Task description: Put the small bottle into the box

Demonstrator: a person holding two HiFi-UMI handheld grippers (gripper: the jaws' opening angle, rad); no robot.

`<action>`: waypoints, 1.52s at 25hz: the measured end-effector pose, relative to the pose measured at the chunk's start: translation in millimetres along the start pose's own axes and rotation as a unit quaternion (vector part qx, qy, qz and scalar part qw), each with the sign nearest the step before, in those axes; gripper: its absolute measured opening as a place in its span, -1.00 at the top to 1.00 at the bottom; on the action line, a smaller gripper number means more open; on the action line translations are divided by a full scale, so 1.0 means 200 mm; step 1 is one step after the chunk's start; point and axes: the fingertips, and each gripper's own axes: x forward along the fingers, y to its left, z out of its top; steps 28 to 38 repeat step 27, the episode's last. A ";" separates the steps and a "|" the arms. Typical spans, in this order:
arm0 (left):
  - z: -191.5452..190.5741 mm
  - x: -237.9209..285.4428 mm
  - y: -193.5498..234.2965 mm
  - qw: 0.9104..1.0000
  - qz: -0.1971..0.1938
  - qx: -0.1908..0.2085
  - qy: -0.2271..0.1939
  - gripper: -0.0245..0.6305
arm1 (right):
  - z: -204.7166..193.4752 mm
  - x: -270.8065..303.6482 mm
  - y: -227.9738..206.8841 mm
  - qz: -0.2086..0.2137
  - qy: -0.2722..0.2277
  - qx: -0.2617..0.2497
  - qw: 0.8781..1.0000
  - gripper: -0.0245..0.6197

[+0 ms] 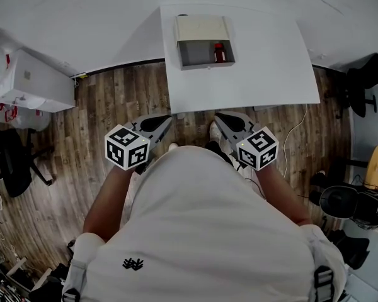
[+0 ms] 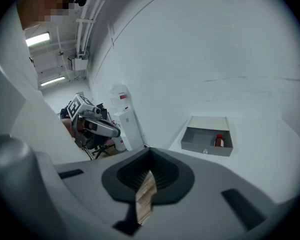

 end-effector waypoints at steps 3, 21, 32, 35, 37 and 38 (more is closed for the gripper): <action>-0.01 0.00 0.01 1.000 0.002 -0.003 0.001 0.91 | 0.00 0.01 0.01 0.003 0.004 -0.003 1.000 0.91; -0.03 0.03 0.05 1.000 0.011 -0.015 0.014 0.91 | -0.03 0.06 -0.03 0.012 0.019 0.002 1.000 0.91; 0.00 0.09 0.06 1.000 0.007 -0.015 0.019 0.91 | -0.05 0.06 -0.10 0.003 0.037 0.003 0.999 0.91; 0.00 0.09 0.06 1.000 0.007 -0.015 0.019 0.91 | -0.05 0.06 -0.10 0.003 0.037 0.003 0.999 0.91; 0.00 0.09 0.06 1.000 0.007 -0.015 0.019 0.91 | -0.05 0.06 -0.10 0.003 0.037 0.003 0.999 0.91; 0.00 0.09 0.06 1.000 0.007 -0.015 0.019 0.91 | -0.05 0.06 -0.10 0.003 0.037 0.003 0.999 0.91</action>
